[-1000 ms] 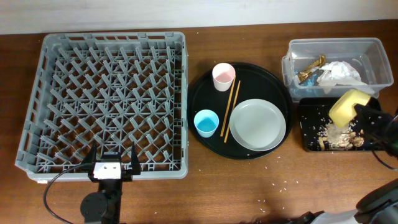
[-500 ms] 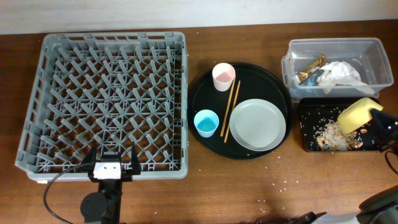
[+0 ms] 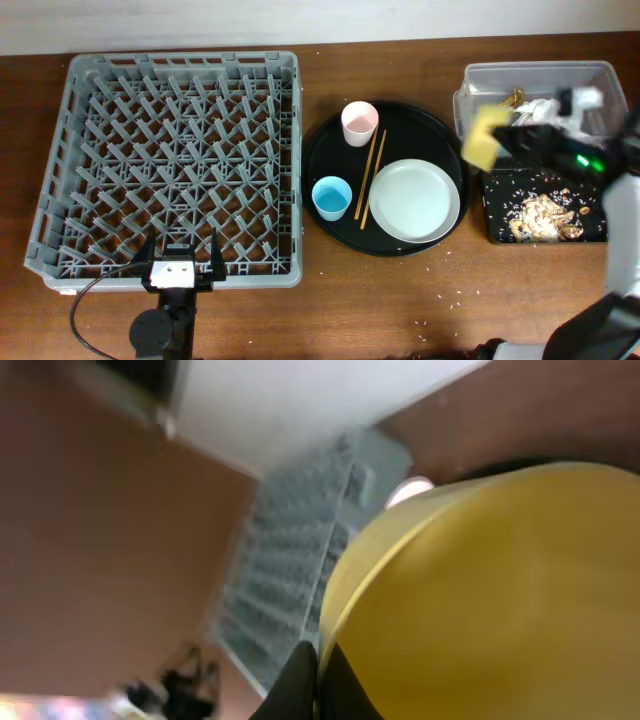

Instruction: Sort waste into correct bins and load items into the dishwasher rack

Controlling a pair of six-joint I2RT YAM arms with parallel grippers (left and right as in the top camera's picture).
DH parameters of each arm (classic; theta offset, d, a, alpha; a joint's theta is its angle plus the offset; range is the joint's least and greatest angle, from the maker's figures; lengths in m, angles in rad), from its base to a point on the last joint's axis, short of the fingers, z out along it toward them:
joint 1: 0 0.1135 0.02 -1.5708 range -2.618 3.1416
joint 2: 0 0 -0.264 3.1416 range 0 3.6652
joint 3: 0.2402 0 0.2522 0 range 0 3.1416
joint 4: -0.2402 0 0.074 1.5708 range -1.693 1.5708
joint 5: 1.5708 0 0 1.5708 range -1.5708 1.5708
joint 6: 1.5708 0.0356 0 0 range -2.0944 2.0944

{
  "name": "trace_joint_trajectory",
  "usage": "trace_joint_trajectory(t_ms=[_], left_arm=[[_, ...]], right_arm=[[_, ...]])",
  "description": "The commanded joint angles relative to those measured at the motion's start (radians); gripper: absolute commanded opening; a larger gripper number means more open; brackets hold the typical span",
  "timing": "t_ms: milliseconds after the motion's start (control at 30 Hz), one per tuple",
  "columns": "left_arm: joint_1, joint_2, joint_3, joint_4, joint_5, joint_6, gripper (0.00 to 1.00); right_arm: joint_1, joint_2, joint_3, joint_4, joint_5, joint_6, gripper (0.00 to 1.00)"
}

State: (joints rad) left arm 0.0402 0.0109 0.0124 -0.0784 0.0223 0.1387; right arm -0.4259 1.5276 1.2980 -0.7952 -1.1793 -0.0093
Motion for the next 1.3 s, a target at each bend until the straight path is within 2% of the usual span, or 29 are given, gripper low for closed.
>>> trace_joint_trajectory(t_ms=[0, 67, 100, 167, 200, 400, 567, 600, 767, 833, 967, 1033, 1167, 1267], left_arm=[[-0.005, -0.006, -0.003, -0.003, -0.001, 0.013, 1.00], [-0.005, -0.006, -0.003, -0.003, -0.001, 0.013, 1.00], [-0.005, -0.006, -0.003, -0.003, -0.001, 0.013, 1.00], [-0.005, -0.006, -0.003, -0.003, -0.001, 0.013, 1.00], [-0.005, -0.006, -0.003, -0.003, -0.001, 0.013, 1.00], [-0.005, -0.006, -0.003, -0.003, -0.001, 0.013, 1.00], [-0.005, -0.006, -0.003, -0.003, -0.001, 0.013, 1.00], [-0.005, -0.006, -0.003, -0.003, -0.001, 0.013, 1.00], [-0.005, -0.006, -0.003, -0.003, -0.001, 0.013, 1.00], [-0.005, -0.006, -0.003, -0.003, -0.001, 0.013, 1.00], [-0.005, -0.006, -0.003, -0.003, -0.001, 0.013, 1.00], [-0.005, -0.006, -0.003, -0.003, -0.001, 0.013, 1.00], [-0.005, -0.006, -0.003, -0.003, -0.001, 0.013, 1.00], [-0.005, -0.006, -0.003, -0.003, -0.001, 0.013, 1.00]], right_arm=[[0.316, -0.030, 0.148, 0.003, 0.661, 0.098, 0.04], [0.526, -0.008, 0.168, 0.051, 1.078, 0.131, 0.04], [0.599, 0.016, 0.168, 0.075, 1.212, 0.131, 0.04], [0.694, 0.097, 0.168, 0.127, 1.378, 0.130, 0.04], [0.710, 0.144, 0.168, 0.158, 1.398, 0.108, 0.04], [0.700, 0.397, 0.168, 0.288, 1.415, 0.019, 0.04], [0.700, 0.478, 0.167, 0.325, 1.412, 0.021, 0.06], [0.699, 0.484, 0.167, 0.325, 1.412, 0.021, 0.19], [0.700, 0.484, 0.167, 0.327, 1.411, 0.024, 0.31], [0.700, 0.462, 0.182, 0.271, 1.337, 0.056, 0.37], [0.701, 0.343, 0.260, 0.024, 1.077, 0.158, 0.41], [0.714, 0.319, 0.259, -0.067, 0.944, 0.161, 0.43], [0.844, 0.353, 0.204, -0.213, 1.044, 0.095, 0.43], [0.904, 0.353, 0.108, -0.222, 1.115, 0.092, 0.43]])
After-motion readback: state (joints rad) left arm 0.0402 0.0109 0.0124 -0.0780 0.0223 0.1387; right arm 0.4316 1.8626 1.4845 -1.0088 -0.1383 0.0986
